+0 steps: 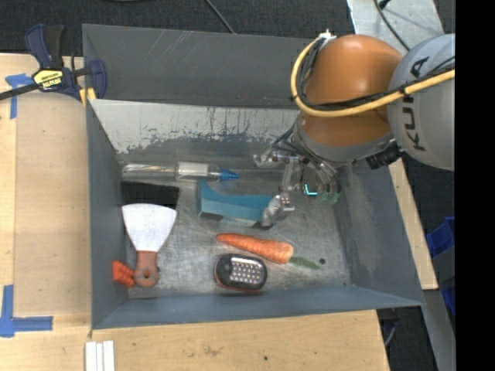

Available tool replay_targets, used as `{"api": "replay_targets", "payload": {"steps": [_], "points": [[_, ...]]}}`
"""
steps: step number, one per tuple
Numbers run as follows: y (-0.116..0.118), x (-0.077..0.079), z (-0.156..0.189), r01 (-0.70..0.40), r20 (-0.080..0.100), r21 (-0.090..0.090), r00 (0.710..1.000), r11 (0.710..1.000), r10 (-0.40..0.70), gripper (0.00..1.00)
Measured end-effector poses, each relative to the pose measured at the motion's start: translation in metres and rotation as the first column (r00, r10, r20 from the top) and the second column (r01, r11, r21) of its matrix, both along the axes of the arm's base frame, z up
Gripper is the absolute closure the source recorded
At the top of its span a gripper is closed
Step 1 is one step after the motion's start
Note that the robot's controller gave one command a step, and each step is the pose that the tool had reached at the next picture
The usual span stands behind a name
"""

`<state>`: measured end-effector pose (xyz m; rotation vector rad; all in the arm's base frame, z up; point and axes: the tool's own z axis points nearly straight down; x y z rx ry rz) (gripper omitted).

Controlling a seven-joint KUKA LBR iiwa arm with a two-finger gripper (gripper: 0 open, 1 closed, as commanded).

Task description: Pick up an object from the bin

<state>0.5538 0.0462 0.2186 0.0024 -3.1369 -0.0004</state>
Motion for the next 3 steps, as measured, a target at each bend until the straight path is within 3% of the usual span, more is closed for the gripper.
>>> {"api": "replay_targets", "payload": {"steps": [1,2,3], "points": [[0.000,0.002,0.004,0.001,0.008,0.000,1.000,1.000,-0.001,0.00],[0.003,0.037,-0.028,0.069,0.016,0.002,0.998,0.998,-0.069,0.00],[0.035,0.025,-0.054,-0.015,0.007,-0.001,1.000,1.000,0.015,0.00]]}}
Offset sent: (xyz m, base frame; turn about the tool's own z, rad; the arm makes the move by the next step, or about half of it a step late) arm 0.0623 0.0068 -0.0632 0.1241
